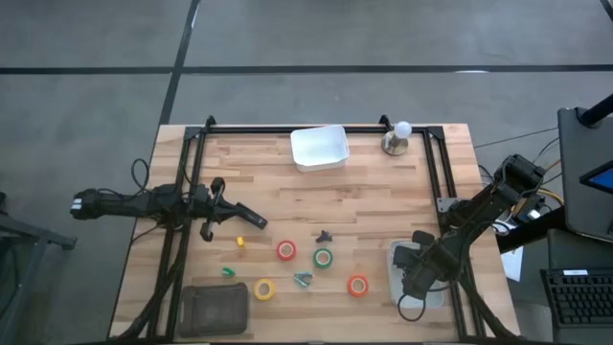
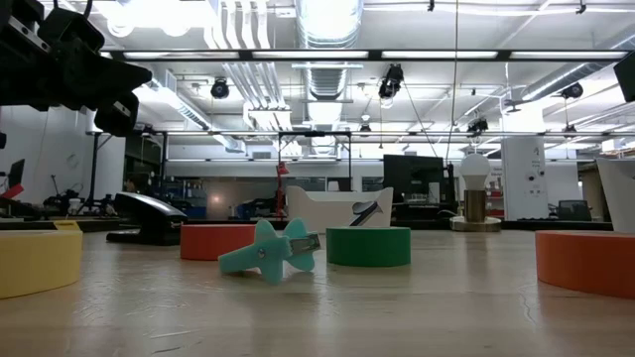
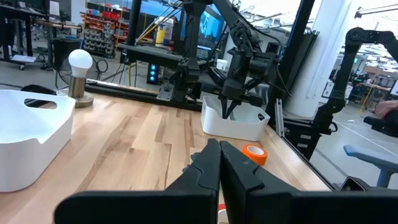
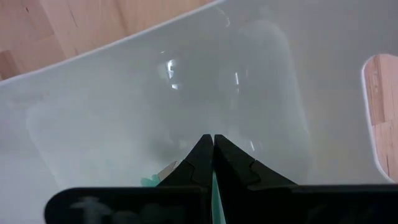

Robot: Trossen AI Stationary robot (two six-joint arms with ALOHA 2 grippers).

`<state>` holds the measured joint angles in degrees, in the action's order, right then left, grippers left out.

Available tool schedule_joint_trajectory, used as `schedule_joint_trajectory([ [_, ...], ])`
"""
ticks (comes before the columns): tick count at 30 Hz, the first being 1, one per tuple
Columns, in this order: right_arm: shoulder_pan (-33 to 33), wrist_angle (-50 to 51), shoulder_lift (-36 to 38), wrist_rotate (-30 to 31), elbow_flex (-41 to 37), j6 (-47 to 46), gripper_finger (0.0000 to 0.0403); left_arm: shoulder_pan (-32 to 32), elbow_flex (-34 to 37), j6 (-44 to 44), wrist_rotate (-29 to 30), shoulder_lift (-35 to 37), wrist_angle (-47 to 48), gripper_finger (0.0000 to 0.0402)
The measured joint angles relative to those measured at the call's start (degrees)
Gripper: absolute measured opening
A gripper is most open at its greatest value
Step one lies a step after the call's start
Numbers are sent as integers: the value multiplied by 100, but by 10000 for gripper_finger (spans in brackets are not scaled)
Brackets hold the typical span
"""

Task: Pick and place Stapler, Stapler remover, tape
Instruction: Put the light blue staple remover into the bottom white bin, then put the dark blue staple remover into the bottom white bin

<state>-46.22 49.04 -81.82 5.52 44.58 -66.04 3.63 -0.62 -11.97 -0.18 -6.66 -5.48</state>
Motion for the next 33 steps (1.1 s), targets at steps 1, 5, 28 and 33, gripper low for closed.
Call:
schedule_joint_trajectory([
  [1,0,0,0,0,0,0,10,0,-1,0,0,0,0,7],
  [5,0,4,0,2,0,-68,27,1,-1,0,0,-1,0,7],
  [28,55,197,415,990,931,428,99,-1,-2,0,0,-1,4,7],
  [33,214,104,203,1167,1230,903,96,-1,-2,0,0,1,10,7],
])
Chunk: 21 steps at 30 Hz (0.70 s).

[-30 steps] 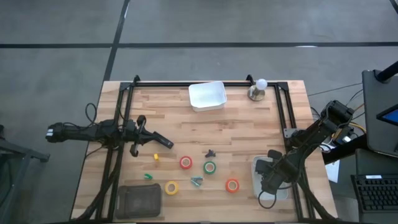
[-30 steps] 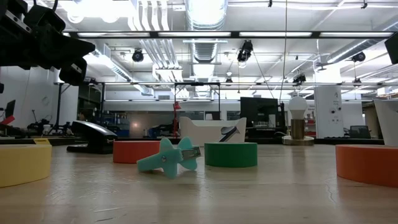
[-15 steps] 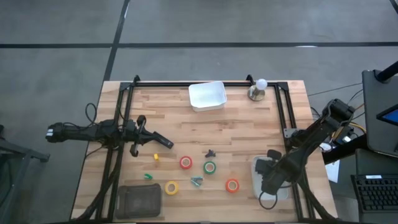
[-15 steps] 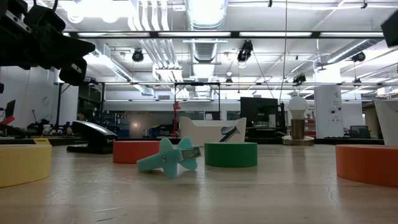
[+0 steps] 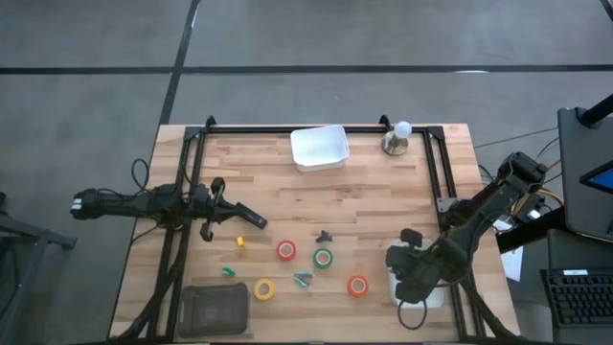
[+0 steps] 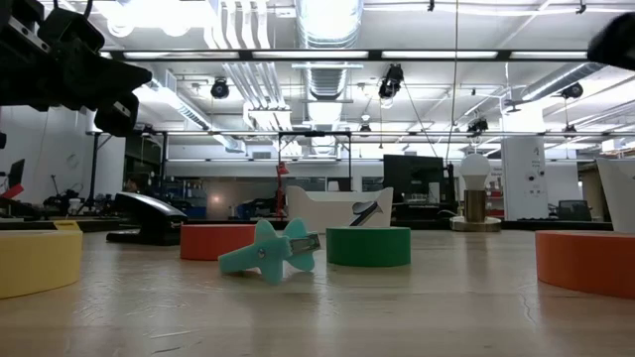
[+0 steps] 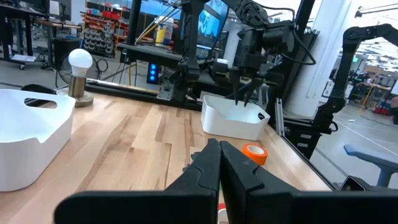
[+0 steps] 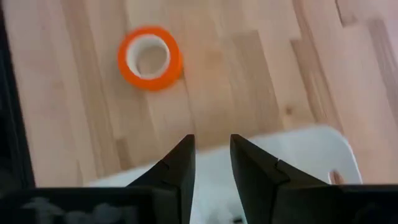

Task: Pick and place Stapler, Stapler remover, tape
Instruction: Put the dark blue staple remover into the bottom white bin

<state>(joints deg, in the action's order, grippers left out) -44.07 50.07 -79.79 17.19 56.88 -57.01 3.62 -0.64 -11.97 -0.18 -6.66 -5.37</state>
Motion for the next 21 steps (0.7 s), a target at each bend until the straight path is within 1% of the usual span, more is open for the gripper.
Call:
schedule_joint_trajectory([
  [4,234,-16,-222,257,209,525,102,0,0,0,1,0,5,7],
  [7,419,-205,-284,428,283,1044,107,2,2,0,-1,0,7,7],
  [9,568,-514,-282,545,269,1399,109,1,0,0,1,0,7,7],
  [13,947,-1267,-245,585,95,2105,105,1,0,0,1,0,7,7],
  [15,1094,-1724,-257,603,4,2559,101,2,0,0,1,0,7,7],
  [18,1245,-2145,-338,653,-69,3315,97,2,0,0,0,-1,9,7],
  [21,1336,-2396,-442,1000,-83,4063,96,2,2,0,1,-2,32,7],
])
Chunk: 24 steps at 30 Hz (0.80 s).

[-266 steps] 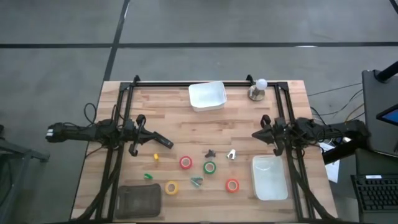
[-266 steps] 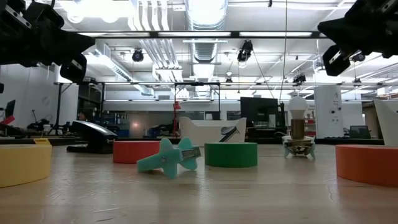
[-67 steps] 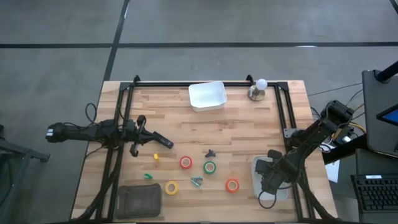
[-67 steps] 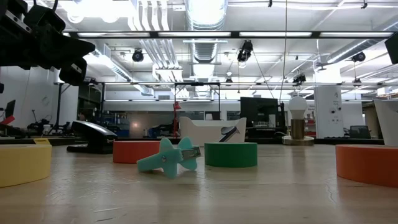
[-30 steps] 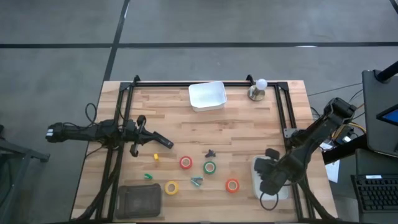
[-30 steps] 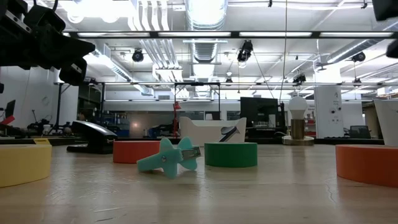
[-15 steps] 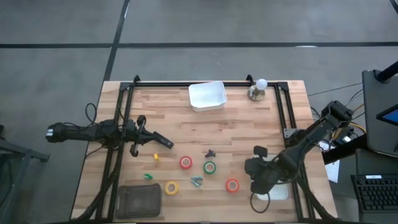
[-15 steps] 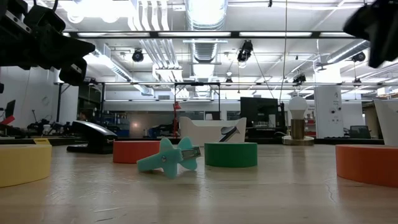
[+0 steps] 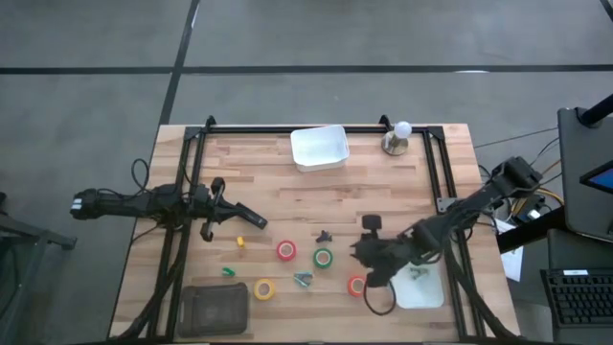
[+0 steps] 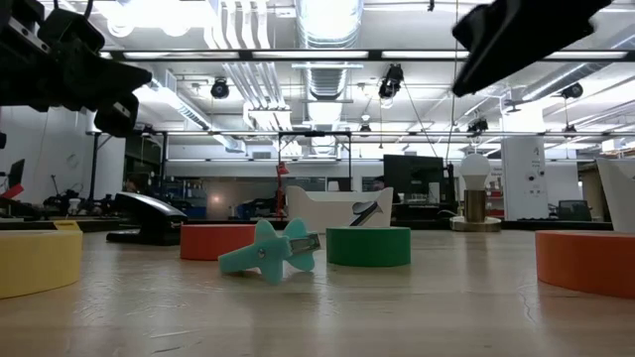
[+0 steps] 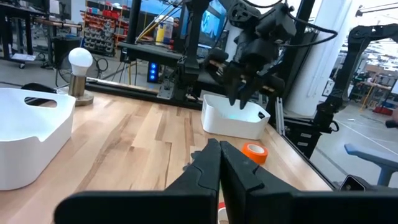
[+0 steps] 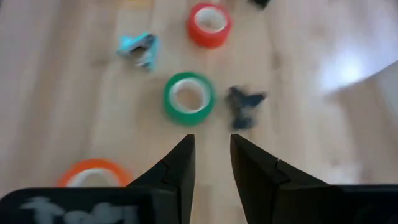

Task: Pick and place Stapler, Stapler remover, tape
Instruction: Put the dark blue staple remover into the bottom white bin

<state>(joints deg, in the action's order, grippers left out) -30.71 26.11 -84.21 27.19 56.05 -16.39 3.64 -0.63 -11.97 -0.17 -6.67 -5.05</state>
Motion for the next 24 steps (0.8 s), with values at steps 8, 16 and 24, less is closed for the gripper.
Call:
schedule_joint_trajectory([
  [8,248,-723,-699,473,-4,1923,141,0,0,0,-2,2,11,7],
  [16,398,-1062,-1434,778,154,2843,193,-2,0,0,-2,2,49,7],
  [24,491,-1216,-1959,1095,300,3587,186,-2,0,0,0,0,79,7],
])
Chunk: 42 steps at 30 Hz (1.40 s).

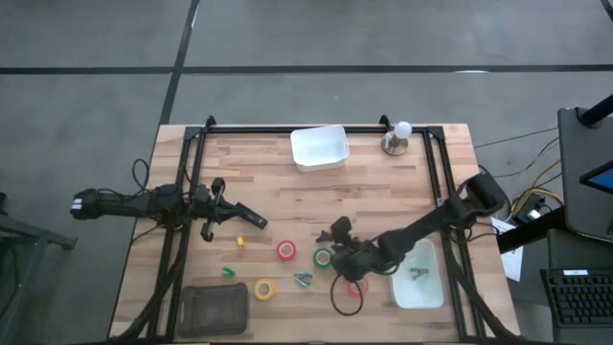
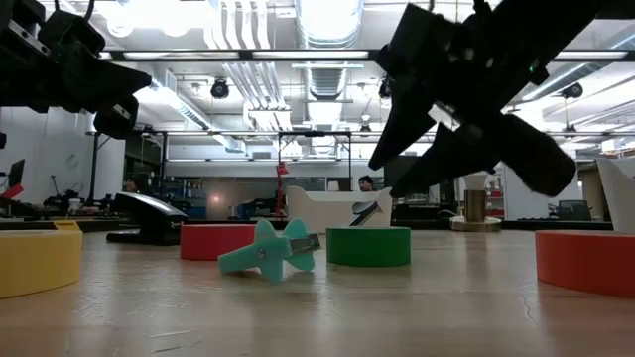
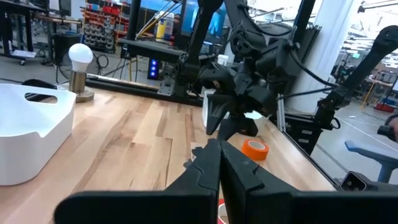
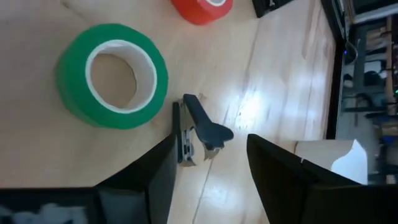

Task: Pick and place Stapler, Stapler remover, tape
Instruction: Put the dark blue staple remover into the bottom white bin

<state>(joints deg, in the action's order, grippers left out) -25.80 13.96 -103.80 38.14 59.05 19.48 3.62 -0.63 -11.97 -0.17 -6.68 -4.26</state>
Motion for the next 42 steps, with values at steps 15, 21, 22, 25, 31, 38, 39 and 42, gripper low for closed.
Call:
schedule_joint_trajectory([
  [15,231,-129,-301,-4,190,594,155,1,-1,0,-1,-4,38,7],
  [21,247,-127,-305,-213,166,624,142,2,-1,0,-1,-4,42,7],
  [22,247,-123,-306,-217,157,626,140,2,-1,0,1,-4,40,7],
  [25,269,-132,-307,-218,136,633,136,1,0,0,-1,-4,42,7],
  [31,297,-163,-307,-218,124,738,125,1,1,0,-1,-4,44,7],
  [38,310,-304,-309,-354,103,924,106,1,-1,0,-1,-4,44,7],
  [39,312,-301,-309,-365,92,924,103,0,1,0,-1,-4,44,7],
  [42,322,-303,-312,-369,57,921,95,1,0,0,0,-4,44,7],
])
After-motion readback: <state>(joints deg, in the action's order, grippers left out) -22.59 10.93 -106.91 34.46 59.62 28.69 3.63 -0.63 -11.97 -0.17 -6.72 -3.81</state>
